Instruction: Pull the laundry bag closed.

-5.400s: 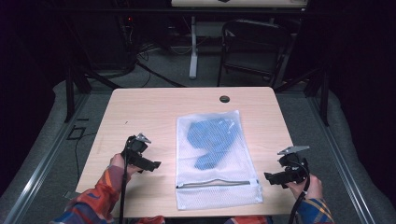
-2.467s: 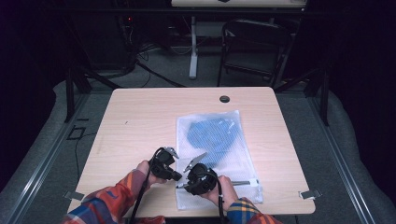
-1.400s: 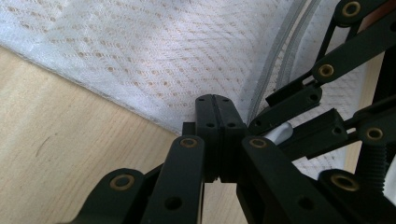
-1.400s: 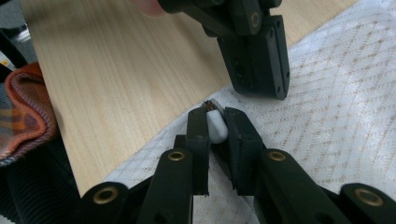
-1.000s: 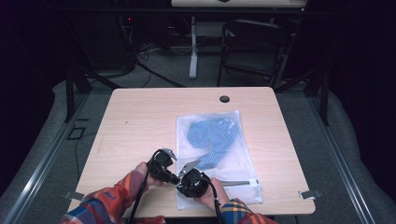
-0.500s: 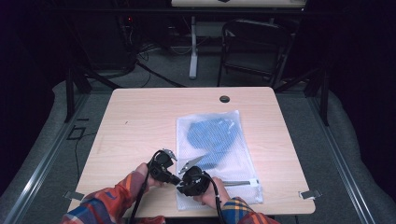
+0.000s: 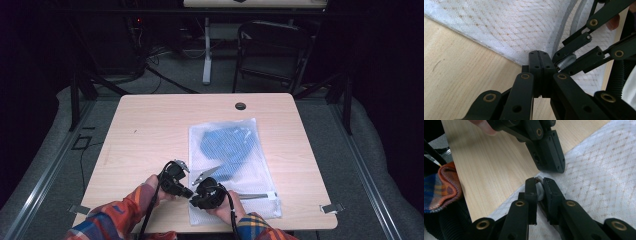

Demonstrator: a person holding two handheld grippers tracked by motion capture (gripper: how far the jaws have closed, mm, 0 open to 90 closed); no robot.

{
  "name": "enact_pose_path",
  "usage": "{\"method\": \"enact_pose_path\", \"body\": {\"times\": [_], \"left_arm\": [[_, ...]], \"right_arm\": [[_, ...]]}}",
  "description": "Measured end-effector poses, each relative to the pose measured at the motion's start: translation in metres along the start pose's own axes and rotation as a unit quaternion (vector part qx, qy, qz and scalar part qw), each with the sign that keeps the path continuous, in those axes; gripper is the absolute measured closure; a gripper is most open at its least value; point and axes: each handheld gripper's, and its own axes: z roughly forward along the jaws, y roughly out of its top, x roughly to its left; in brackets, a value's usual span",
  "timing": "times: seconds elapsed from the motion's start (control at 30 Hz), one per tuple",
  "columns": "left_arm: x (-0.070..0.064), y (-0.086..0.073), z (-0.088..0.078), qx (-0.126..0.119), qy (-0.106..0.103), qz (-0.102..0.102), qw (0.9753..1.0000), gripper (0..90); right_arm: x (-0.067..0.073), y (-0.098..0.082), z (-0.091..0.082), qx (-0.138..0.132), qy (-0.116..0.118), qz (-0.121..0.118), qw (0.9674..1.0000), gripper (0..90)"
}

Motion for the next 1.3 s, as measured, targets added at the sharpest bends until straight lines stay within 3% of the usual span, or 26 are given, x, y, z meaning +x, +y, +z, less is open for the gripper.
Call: {"method": "enact_pose_path", "body": {"times": [0.07, 0.2, 0.43, 1.0, 1.3], "left_arm": [[0.0007, -0.0004, 0.0001, -0.011, -0.009, -0.015, 0.9998, 90.0], [-0.0002, -0.0002, 0.002, -0.015, -0.029, -0.022, 0.9992, 90.0], [-0.0036, 0.0002, 0.0027, -0.003, -0.013, -0.008, 0.9999, 90.0], [-0.0035, -0.0016, 0.0041, -0.012, -0.021, -0.009, 0.9997, 90.0], [-0.0016, -0.0019, 0.0035, -0.007, -0.026, -0.003, 0.9996, 90.0]], "right_arm": [[-0.0014, -0.0009, 0.0001, 0.003, -0.003, -0.005, 1.0, 83.7], [-0.001, -0.0031, 0.0011, -0.007, -0.002, 0.001, 1.0, 86.9], [-0.0012, -0.0044, 0.0007, -0.009, -0.001, 0.013, 0.9999, 87.1], [-0.0072, -0.007, -0.0035, -0.009, 0.011, 0.034, 0.9993, 87.4], [-0.0097, -0.0075, -0.0066, -0.002, 0.012, 0.032, 0.9994, 87.4]]}}
